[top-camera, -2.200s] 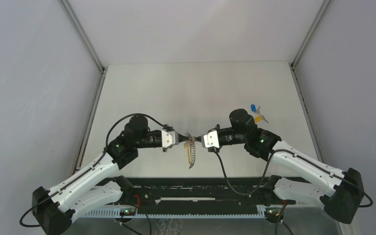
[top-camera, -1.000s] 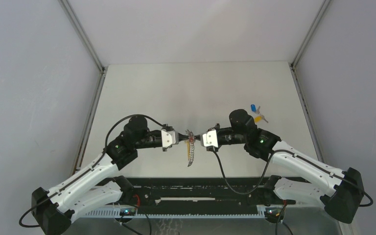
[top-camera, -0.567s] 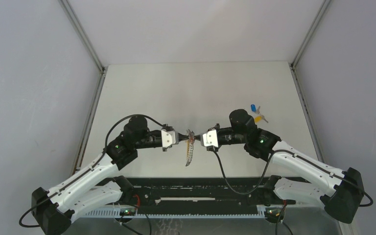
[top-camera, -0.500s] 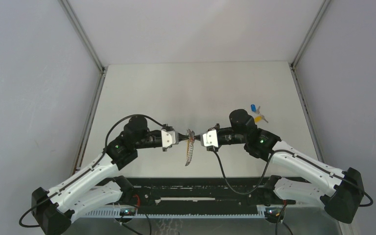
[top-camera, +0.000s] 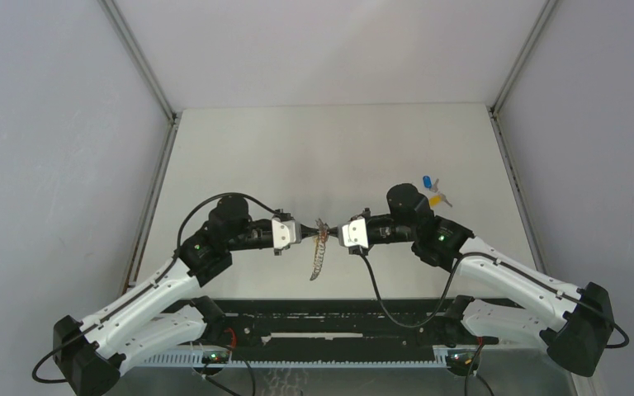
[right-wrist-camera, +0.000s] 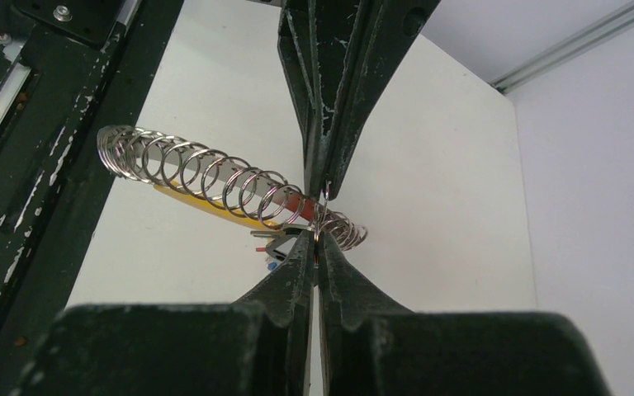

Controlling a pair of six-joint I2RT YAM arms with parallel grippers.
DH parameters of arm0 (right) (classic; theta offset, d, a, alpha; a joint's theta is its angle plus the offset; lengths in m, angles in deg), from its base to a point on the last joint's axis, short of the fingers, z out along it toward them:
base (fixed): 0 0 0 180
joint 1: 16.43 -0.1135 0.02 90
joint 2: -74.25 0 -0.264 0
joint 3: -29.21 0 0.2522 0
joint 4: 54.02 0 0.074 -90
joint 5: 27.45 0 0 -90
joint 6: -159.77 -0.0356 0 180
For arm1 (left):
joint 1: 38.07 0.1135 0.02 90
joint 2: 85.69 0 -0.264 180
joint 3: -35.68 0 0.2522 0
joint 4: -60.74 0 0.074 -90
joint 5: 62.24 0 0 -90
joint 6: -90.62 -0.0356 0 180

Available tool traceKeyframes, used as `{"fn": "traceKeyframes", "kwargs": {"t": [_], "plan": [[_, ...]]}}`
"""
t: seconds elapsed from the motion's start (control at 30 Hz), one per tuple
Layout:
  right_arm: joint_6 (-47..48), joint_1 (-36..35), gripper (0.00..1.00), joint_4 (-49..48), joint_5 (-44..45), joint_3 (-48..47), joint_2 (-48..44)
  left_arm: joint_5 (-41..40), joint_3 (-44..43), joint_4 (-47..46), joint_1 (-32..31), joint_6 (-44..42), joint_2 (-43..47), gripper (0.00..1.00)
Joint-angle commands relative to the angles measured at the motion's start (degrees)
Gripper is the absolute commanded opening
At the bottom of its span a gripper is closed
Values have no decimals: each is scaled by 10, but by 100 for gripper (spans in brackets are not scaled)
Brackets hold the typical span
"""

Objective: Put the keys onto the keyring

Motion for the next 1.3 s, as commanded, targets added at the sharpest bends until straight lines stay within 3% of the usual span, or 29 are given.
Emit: {"fn": "traceKeyframes", "kwargs": {"t": [0.0, 1.27], "plan": [[-10, -6, 0, -24, 2, -34, -6, 16, -23, -39, -4, -2, 8, 0], [-21, -8, 0, 3, 17, -36, -14, -6, -11, -55, -5, 4, 17, 0]]}}
